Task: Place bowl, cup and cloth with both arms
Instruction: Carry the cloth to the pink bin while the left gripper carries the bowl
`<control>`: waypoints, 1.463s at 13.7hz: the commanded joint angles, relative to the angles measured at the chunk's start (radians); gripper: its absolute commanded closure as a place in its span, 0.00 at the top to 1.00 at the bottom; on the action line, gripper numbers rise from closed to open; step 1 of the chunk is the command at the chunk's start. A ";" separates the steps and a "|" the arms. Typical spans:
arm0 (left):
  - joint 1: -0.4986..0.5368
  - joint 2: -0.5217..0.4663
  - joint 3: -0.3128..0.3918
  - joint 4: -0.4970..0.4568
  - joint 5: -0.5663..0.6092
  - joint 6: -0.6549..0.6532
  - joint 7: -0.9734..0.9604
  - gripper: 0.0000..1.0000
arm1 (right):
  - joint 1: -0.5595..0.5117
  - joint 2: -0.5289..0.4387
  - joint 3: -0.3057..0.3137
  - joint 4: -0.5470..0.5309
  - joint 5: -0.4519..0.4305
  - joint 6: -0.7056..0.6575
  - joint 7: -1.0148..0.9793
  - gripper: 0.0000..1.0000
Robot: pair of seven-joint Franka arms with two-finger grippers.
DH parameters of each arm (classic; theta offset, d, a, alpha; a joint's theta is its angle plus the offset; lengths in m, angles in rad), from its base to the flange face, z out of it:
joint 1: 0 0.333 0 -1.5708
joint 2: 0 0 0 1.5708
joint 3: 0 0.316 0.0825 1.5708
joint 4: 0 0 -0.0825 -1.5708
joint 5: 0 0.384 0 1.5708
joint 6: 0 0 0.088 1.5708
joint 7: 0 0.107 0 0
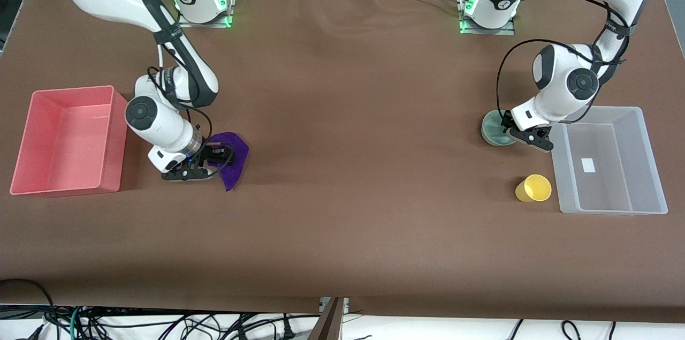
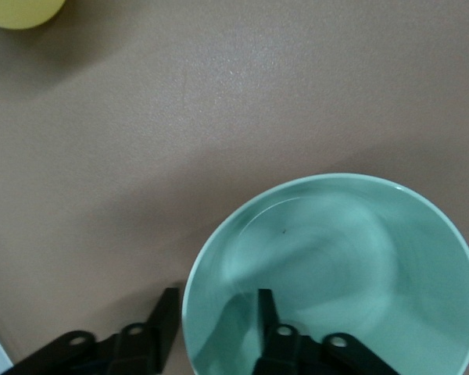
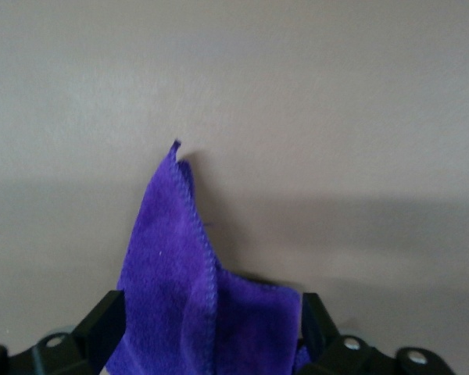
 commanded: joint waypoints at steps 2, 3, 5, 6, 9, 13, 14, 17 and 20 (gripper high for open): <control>0.003 -0.002 -0.005 0.023 -0.021 -0.002 0.027 0.00 | 0.003 -0.019 0.001 -0.040 0.001 0.005 -0.025 0.00; 0.003 -0.008 -0.005 0.030 -0.021 -0.008 0.027 0.00 | 0.006 -0.021 0.002 -0.037 0.001 -0.008 -0.030 0.00; 0.003 -0.042 -0.006 0.052 -0.021 -0.062 0.027 0.00 | 0.003 -0.031 0.002 -0.028 0.001 -0.024 -0.044 0.00; 0.003 -0.073 -0.005 0.077 -0.021 -0.129 0.027 0.00 | 0.003 -0.044 0.001 -0.017 0.001 -0.039 -0.051 0.00; 0.009 -0.120 0.002 0.294 -0.021 -0.508 0.052 0.00 | -0.002 -0.094 -0.002 0.102 0.003 -0.254 -0.059 0.00; 0.137 -0.070 0.005 0.532 -0.009 -0.721 0.238 0.00 | -0.014 -0.177 -0.094 0.324 0.012 -0.644 -0.227 0.00; 0.182 -0.041 0.005 0.574 -0.009 -0.722 0.295 0.00 | -0.014 -0.177 -0.144 0.386 0.012 -0.742 -0.304 0.00; 0.319 0.126 0.003 0.738 -0.009 -0.714 0.383 0.01 | -0.014 -0.202 -0.357 0.426 0.029 -0.849 -0.603 0.00; 0.386 0.275 0.003 0.818 -0.012 -0.650 0.431 0.01 | -0.017 -0.194 -0.542 0.417 0.041 -0.880 -0.830 0.00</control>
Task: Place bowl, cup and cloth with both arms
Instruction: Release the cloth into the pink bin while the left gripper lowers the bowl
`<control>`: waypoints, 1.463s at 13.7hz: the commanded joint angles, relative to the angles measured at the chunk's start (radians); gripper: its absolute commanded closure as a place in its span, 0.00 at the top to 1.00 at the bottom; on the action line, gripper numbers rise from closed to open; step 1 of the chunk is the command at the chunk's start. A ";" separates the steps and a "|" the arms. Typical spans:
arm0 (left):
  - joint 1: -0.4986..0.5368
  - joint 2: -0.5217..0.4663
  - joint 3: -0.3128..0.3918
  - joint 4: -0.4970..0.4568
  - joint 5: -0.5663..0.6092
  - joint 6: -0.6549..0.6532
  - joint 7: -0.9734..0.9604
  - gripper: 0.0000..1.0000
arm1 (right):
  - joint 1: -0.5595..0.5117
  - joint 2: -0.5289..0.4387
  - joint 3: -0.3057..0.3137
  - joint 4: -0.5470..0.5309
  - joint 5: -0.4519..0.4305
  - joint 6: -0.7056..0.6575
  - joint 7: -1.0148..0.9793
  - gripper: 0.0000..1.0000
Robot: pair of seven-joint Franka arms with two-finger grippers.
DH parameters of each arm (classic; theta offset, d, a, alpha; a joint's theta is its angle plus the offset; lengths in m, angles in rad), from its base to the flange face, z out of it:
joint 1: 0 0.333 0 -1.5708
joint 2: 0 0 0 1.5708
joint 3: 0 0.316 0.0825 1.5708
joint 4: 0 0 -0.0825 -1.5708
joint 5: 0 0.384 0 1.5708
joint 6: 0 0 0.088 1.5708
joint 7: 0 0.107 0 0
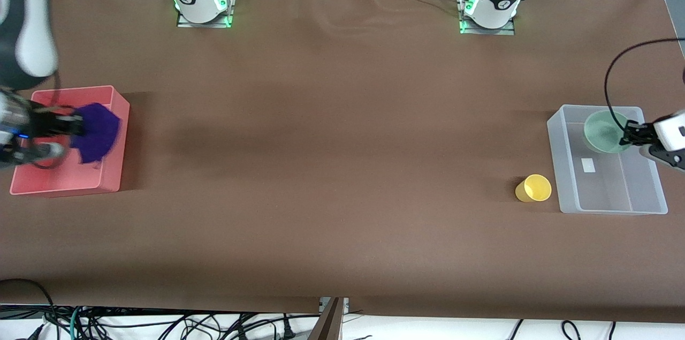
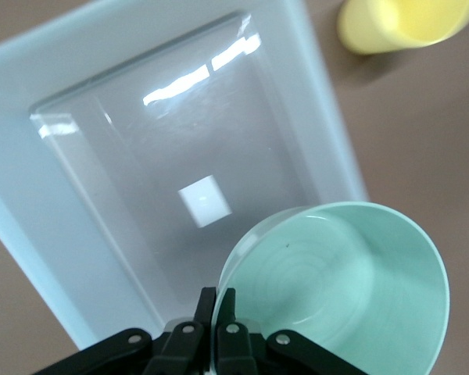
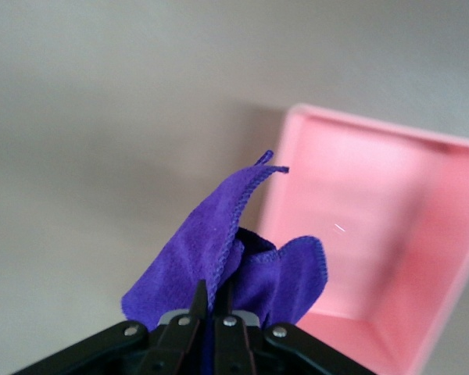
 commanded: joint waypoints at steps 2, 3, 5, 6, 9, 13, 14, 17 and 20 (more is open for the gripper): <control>0.049 0.196 -0.014 0.102 -0.025 0.137 0.090 0.01 | -0.010 0.025 -0.110 -0.028 0.021 0.002 -0.113 0.00; 0.066 0.229 -0.017 0.103 -0.032 0.179 0.113 0.01 | -0.028 0.036 -0.111 -0.050 0.021 0.025 -0.113 0.00; 0.077 0.240 -0.019 0.102 -0.085 0.190 0.144 0.09 | -0.063 0.068 -0.110 -0.109 0.021 0.080 -0.115 0.00; 0.074 0.240 -0.020 0.101 -0.088 0.188 0.144 0.51 | -0.076 0.087 -0.111 -0.144 0.022 0.132 -0.118 0.00; 0.062 0.202 -0.023 0.103 -0.081 0.155 0.142 1.00 | -0.085 0.113 -0.111 -0.225 0.023 0.255 -0.132 0.00; 0.010 0.090 -0.045 0.108 -0.076 0.041 0.124 1.00 | -0.091 0.144 -0.114 -0.227 0.026 0.284 -0.123 0.95; -0.018 0.070 -0.045 0.118 -0.075 0.024 0.113 1.00 | -0.090 0.133 -0.114 -0.221 0.027 0.275 -0.118 1.00; -0.097 0.066 -0.043 0.195 -0.072 -0.077 0.002 1.00 | -0.085 0.078 -0.105 -0.184 0.049 0.268 -0.117 1.00; -0.226 0.085 -0.043 0.255 0.032 -0.077 -0.026 1.00 | -0.080 0.016 -0.032 -0.083 0.032 0.145 -0.057 1.00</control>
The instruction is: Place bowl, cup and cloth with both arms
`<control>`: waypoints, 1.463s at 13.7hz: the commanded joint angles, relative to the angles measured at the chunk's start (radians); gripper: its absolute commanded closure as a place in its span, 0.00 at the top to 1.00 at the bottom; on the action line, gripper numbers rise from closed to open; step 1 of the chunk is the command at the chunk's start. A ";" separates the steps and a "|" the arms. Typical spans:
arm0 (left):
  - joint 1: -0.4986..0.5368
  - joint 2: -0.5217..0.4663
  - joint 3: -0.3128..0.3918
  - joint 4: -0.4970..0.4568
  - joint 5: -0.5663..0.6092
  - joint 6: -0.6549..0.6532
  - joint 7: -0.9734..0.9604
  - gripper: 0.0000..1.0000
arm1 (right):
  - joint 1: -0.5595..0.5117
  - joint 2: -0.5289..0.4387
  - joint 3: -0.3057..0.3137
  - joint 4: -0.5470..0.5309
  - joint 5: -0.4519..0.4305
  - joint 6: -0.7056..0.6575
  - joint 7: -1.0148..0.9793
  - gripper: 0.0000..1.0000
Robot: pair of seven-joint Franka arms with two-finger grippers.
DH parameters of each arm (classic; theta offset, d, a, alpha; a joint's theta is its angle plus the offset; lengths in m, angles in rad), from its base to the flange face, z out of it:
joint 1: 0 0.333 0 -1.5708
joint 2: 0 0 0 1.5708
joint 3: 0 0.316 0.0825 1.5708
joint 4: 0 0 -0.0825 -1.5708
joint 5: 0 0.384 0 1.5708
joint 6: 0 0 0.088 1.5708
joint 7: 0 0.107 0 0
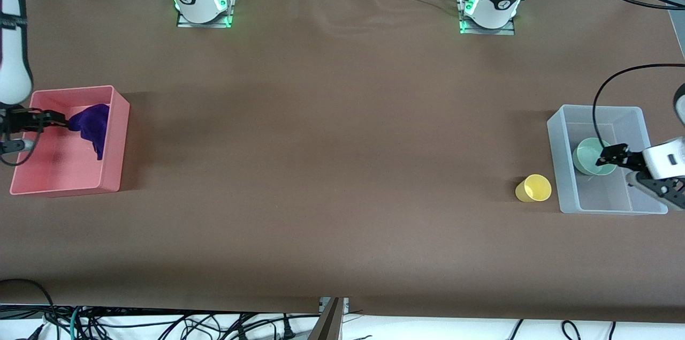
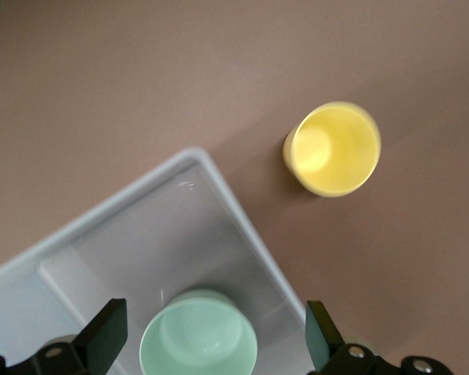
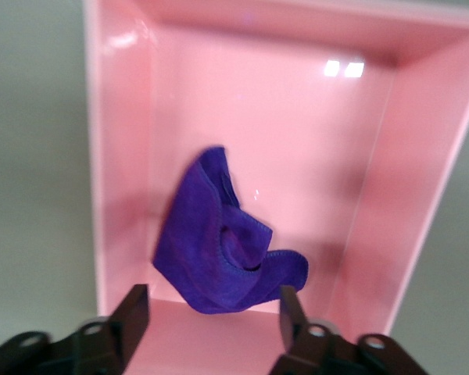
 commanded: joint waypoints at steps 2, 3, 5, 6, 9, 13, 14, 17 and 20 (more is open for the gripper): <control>-0.152 0.042 0.012 0.060 0.133 -0.019 0.004 1.00 | 0.001 -0.082 0.131 0.119 -0.026 -0.176 0.208 1.00; -0.168 0.062 0.012 0.060 0.144 -0.010 0.024 1.00 | 0.001 -0.099 0.164 0.145 -0.028 -0.208 0.256 1.00; -0.157 0.114 0.012 0.059 0.140 0.111 0.064 1.00 | 0.003 -0.159 0.239 0.150 -0.031 -0.222 0.276 1.00; -0.152 0.137 0.012 0.053 0.133 0.162 0.069 1.00 | 0.003 -0.180 0.268 0.150 -0.031 -0.225 0.279 1.00; -0.151 0.196 0.012 0.048 0.121 0.213 0.070 0.99 | 0.003 -0.248 0.334 0.150 -0.031 -0.279 0.296 1.00; -0.163 0.237 0.010 0.023 0.078 0.216 0.072 0.47 | 0.003 -0.262 0.368 0.152 -0.028 -0.331 0.523 1.00; -0.165 0.247 0.010 0.023 0.078 0.216 0.072 0.23 | 0.003 -0.266 0.366 0.152 -0.032 -0.333 0.523 1.00; -0.165 0.242 0.010 0.031 0.078 0.211 0.073 0.00 | 0.003 -0.292 0.365 0.166 -0.025 -0.331 0.522 1.00; -0.159 0.228 0.006 0.042 0.078 0.199 0.069 0.00 | 0.004 -0.314 0.389 0.166 -0.046 -0.348 0.528 1.00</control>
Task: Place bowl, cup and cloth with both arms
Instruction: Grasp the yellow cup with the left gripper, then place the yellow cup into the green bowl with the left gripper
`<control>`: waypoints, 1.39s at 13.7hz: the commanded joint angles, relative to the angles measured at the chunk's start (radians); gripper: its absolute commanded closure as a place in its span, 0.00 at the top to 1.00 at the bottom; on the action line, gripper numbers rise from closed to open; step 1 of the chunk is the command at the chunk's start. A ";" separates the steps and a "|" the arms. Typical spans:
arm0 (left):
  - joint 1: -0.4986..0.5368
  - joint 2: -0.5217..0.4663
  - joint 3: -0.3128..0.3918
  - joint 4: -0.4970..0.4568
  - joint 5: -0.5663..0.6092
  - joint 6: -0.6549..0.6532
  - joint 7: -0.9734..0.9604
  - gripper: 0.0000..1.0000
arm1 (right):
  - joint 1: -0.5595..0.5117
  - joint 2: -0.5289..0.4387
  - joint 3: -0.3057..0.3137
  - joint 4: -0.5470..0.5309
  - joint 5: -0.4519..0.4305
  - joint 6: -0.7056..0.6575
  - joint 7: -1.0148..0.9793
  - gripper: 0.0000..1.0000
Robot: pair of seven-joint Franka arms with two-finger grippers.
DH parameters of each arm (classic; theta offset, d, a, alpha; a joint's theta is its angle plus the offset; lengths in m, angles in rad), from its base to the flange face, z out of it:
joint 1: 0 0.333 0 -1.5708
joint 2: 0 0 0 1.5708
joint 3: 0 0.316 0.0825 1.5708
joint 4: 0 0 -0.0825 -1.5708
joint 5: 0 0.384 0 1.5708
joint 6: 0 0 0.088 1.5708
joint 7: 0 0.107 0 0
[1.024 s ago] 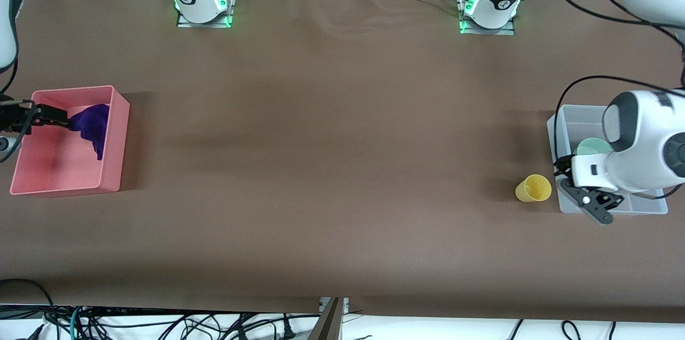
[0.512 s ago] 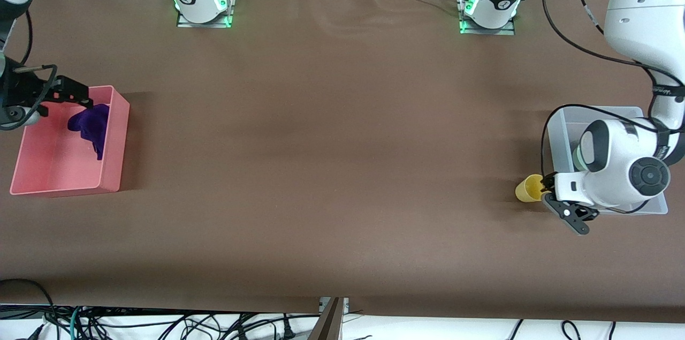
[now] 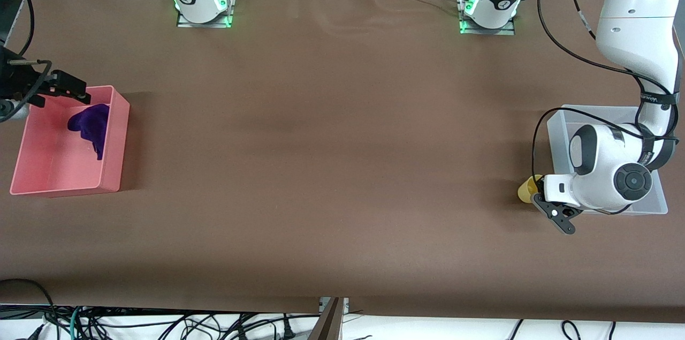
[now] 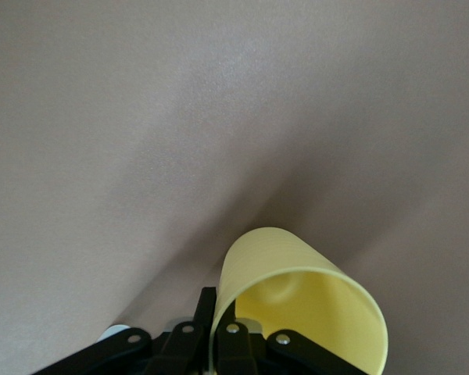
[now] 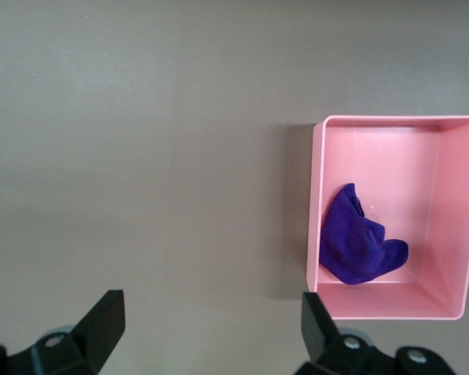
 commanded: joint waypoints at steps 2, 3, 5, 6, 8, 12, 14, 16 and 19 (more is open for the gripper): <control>0.015 -0.081 -0.003 0.024 -0.026 -0.056 0.020 0.00 | -0.005 -0.028 0.028 0.007 -0.107 -0.052 0.011 1.00; 0.025 -0.104 -0.001 0.044 -0.026 -0.108 0.020 0.00 | -0.005 -0.028 0.028 0.025 -0.103 -0.069 0.013 1.00; 0.063 -0.156 -0.001 0.084 -0.032 -0.255 0.021 0.00 | -0.005 -0.040 0.015 0.054 -0.103 -0.086 0.022 1.00; 0.078 -0.185 0.002 0.091 -0.038 -0.321 0.021 0.00 | -0.005 -0.044 0.014 0.054 -0.105 -0.117 0.026 1.00; 0.132 -0.231 0.002 0.085 -0.030 -0.461 0.035 0.00 | -0.006 -0.040 0.003 0.056 -0.092 -0.109 0.014 1.00; 0.261 -0.233 0.003 -0.012 0.021 -0.335 0.139 0.00 | -0.006 -0.038 0.001 0.056 -0.059 -0.138 0.020 1.00; 0.323 -0.236 -0.001 -0.137 0.019 -0.207 0.150 0.00 | -0.006 -0.038 0.003 0.057 -0.049 -0.142 0.028 1.00; 0.336 -0.235 -0.003 -0.189 0.011 -0.153 0.150 0.00 | -0.006 -0.035 0.003 0.056 -0.045 -0.142 0.039 1.00; 0.354 -0.227 -0.003 -0.241 -0.044 -0.060 0.153 0.00 | -0.008 -0.031 0.003 0.057 -0.045 -0.140 0.031 1.00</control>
